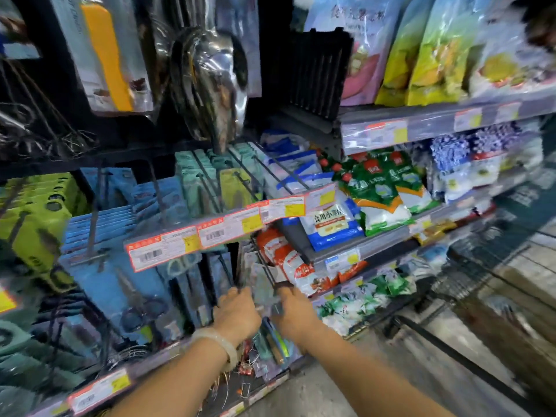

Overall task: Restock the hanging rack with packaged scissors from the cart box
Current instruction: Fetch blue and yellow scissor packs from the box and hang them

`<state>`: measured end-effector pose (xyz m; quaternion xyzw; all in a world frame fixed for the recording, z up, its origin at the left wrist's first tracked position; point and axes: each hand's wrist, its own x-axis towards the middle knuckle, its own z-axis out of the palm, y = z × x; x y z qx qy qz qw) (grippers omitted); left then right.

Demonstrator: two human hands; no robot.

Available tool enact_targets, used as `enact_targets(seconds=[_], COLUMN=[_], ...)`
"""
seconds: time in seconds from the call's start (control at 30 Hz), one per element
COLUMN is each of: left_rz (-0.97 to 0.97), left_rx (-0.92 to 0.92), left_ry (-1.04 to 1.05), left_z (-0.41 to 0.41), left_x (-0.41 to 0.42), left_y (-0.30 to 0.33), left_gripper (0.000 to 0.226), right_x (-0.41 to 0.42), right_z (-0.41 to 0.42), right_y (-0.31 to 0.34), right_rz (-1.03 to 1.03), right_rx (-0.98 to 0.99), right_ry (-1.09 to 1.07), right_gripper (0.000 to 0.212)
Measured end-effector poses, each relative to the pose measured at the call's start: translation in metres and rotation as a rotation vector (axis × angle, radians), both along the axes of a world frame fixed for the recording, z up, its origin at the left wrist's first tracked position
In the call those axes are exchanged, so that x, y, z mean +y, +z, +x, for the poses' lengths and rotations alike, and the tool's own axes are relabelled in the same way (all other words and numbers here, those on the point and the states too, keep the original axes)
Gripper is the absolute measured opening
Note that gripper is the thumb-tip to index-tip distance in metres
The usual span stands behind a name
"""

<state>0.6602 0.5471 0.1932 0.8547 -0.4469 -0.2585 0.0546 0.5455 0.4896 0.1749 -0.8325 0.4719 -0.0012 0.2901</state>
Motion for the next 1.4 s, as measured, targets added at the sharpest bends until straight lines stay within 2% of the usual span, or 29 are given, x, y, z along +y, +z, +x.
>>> enact_targets(seconds=[0.2, 0.4, 0.6, 0.67, 0.87, 0.97, 1.13, 1.4], left_rz=[-0.069, -0.06, 0.005, 0.022, -0.002, -0.009, 0.001, 0.217], left_rx=[-0.165, -0.151, -0.099, -0.088, 0.0, 0.016, 0.014, 0.067], left_ry=[-0.452, -0.673, -0.778, -0.798, -0.846, -0.86, -0.876, -0.927], left_z=[-0.112, -0.244, -0.376, -0.414, -0.49, -0.509, -0.535, -0.576], left_x=[-0.085, -0.161, -0.238, -0.264, -0.332, -0.365, -0.438, -0.554], left_y=[0.013, 0.011, 0.008, 0.009, 0.009, 0.006, -0.015, -0.082], left_gripper=[0.057, 0.049, 0.055, 0.056, 0.057, 0.056, 0.052, 0.052], right_x=[-0.052, -0.124, -0.189, -0.208, -0.264, -0.295, -0.347, -0.439], right_z=[-0.125, -0.26, -0.405, -0.448, -0.547, -0.575, -0.603, -0.629], right_y=[0.002, 0.006, 0.005, 0.004, 0.006, -0.002, -0.035, -0.116], right_rz=[-0.112, -0.121, -0.055, -0.069, -0.007, 0.061, 0.176, 0.488], right_rx=[0.187, 0.272, 0.29, 0.269, 0.218, 0.175, 0.097, 0.059], right_ry=[-0.122, -0.279, -0.436, -0.49, -0.686, -0.777, -0.942, -1.174], right_gripper=[0.055, 0.047, 0.043, 0.036, 0.032, 0.04, 0.033, 0.035])
